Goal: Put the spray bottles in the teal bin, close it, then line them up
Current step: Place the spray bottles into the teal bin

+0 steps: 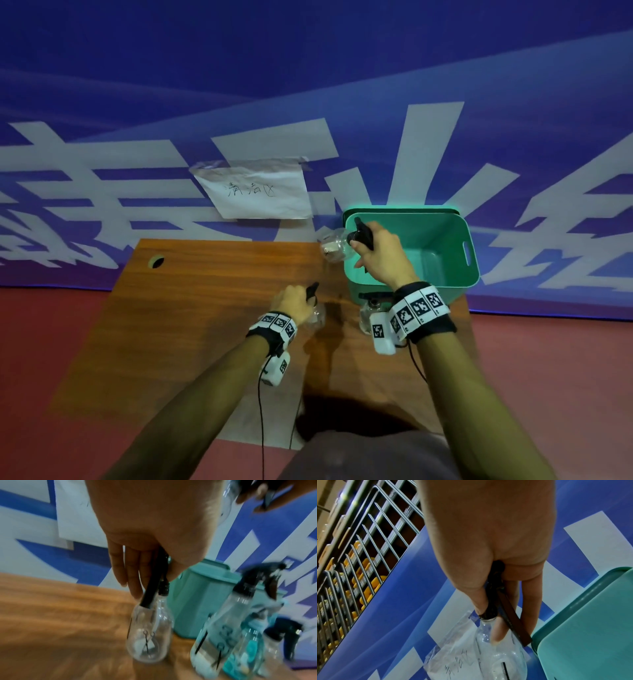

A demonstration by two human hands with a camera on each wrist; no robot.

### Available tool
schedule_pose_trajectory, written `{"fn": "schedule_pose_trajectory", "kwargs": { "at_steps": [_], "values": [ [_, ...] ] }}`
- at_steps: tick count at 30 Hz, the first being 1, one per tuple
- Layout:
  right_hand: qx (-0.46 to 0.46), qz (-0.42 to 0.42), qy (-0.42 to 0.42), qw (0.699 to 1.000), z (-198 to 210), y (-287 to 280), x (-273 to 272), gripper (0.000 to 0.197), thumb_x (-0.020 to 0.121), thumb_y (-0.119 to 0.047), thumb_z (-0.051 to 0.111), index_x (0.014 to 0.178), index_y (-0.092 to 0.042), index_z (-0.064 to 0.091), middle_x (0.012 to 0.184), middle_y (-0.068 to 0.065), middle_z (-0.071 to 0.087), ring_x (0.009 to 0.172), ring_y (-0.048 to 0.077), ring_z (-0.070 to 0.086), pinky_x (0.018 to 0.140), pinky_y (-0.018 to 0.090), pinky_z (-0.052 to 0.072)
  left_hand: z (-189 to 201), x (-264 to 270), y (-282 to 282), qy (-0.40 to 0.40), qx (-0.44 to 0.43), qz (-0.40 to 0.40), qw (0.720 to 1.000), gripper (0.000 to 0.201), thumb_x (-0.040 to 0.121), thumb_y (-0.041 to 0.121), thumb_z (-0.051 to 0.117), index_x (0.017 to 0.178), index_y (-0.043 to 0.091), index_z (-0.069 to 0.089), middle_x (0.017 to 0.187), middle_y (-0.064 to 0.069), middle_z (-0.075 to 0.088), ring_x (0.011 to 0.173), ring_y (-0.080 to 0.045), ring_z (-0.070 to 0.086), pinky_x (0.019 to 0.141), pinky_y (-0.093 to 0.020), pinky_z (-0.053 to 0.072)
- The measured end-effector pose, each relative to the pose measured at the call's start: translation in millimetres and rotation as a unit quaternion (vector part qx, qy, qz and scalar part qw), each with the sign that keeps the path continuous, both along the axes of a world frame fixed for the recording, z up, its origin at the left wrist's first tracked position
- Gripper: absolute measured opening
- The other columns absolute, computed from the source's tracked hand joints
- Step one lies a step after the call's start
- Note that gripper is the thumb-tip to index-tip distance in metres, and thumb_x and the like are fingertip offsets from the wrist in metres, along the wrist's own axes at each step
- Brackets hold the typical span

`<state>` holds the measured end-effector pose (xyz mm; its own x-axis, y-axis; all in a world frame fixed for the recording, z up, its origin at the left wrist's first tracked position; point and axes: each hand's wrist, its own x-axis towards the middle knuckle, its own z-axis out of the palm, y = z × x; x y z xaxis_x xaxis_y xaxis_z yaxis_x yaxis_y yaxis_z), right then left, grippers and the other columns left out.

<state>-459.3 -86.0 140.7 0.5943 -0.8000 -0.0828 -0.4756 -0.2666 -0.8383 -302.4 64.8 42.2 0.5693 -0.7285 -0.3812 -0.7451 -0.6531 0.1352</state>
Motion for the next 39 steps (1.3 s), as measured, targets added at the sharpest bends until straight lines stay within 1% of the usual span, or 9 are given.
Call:
{"fn": "schedule_pose_trajectory", "kwargs": {
  "at_steps": [7,11,14,17,19,22,28,32,39],
  "values": [
    [-0.006,-0.071,-0.098,0.993,34,-31,-20,0.024,0.101,-0.022,0.058,0.118,-0.016,0.044,0.108,0.009,0.064,0.057,0.009,0.070,0.047,0.015,0.049,82,0,-34,-0.022,-0.125,-0.033,0.991,0.030,0.096,0.048,0.054,0.091,0.021,0.064,0.069,0.005,0.059,0.058,-0.011,0.057,0.050,-0.024,0.041],
    [-0.034,-0.130,-0.144,0.981,47,-49,-39,0.026,0.102,-0.021,0.054,0.122,-0.011,0.040,0.113,0.008,0.061,0.067,0.015,0.072,0.050,0.013,0.049,117,-10,-58,-0.045,-0.175,-0.064,0.981,0.032,0.098,0.048,0.051,0.087,0.019,0.058,0.072,0.000,0.061,0.058,-0.015,0.053,0.050,-0.027,0.037],
    [-0.038,-0.177,-0.153,0.972,52,-64,-54,0.028,0.102,-0.018,0.051,0.125,-0.011,0.037,0.113,0.003,0.060,0.073,0.015,0.073,0.067,0.029,0.058,132,-18,-79,-0.038,-0.211,-0.093,0.972,0.035,0.097,0.049,0.051,0.095,0.016,0.062,0.081,-0.005,0.065,0.068,-0.023,0.060,0.057,-0.030,0.044],
    [-0.014,-0.200,-0.149,0.968,51,-82,-71,0.029,0.100,-0.008,0.048,0.126,-0.011,0.033,0.112,0.002,0.057,0.081,0.022,0.073,0.081,0.046,0.058,137,-30,-106,-0.030,-0.220,-0.124,0.967,0.037,0.099,0.048,0.048,0.094,0.014,0.060,0.074,-0.002,0.062,0.063,-0.021,0.059,0.051,-0.029,0.040],
    [-0.006,-0.206,-0.130,0.970,47,-88,-77,0.027,0.101,-0.006,0.047,0.123,-0.011,0.032,0.114,0.003,0.055,0.081,0.023,0.073,0.081,0.049,0.058,136,-35,-119,-0.031,-0.215,-0.132,0.967,0.035,0.101,0.047,0.044,0.092,0.016,0.056,0.069,0.001,0.057,0.059,-0.018,0.056,0.048,-0.029,0.039],
    [0.004,-0.220,-0.118,0.968,34,-102,-89,0.024,0.101,-0.009,0.051,0.116,-0.013,0.034,0.117,0.009,0.060,0.077,0.021,0.073,0.074,0.044,0.059,126,-41,-146,-0.026,-0.187,-0.158,0.969,0.036,0.102,0.046,0.038,0.095,0.015,0.054,0.075,-0.003,0.061,0.063,-0.024,0.062,0.056,-0.035,0.053],
    [0.031,-0.232,-0.068,0.970,3,-124,-104,0.022,0.099,-0.016,0.058,0.108,-0.014,0.038,0.094,0.011,0.070,0.069,0.022,0.073,0.060,0.036,0.057,99,-49,-188,-0.036,-0.145,-0.189,0.971,0.040,0.104,0.045,0.037,0.111,0.010,0.055,0.093,-0.012,0.066,0.079,-0.033,0.063,0.065,-0.039,0.050],
    [0.061,-0.223,-0.003,0.973,-29,-141,-109,0.022,0.098,-0.018,0.054,0.110,-0.018,0.035,0.098,0.016,0.069,0.081,0.032,0.070,0.074,0.051,0.058,77,-48,-205,-0.024,-0.119,-0.201,0.972,0.035,0.104,0.041,0.041,0.121,0.013,0.054,0.100,-0.014,0.067,0.089,-0.035,0.065,0.069,-0.040,0.053],
    [0.135,-0.192,0.085,0.968,-84,-161,-106,0.026,0.098,-0.020,0.060,0.112,-0.008,0.042,0.099,0.015,0.065,0.083,0.032,0.067,0.068,0.041,0.055,40,-43,-221,-0.006,-0.046,-0.188,0.981,0.028,0.105,0.031,0.043,0.117,0.007,0.051,0.095,-0.017,0.065,0.083,-0.036,0.065,0.069,-0.043,0.055]
  ]
}}
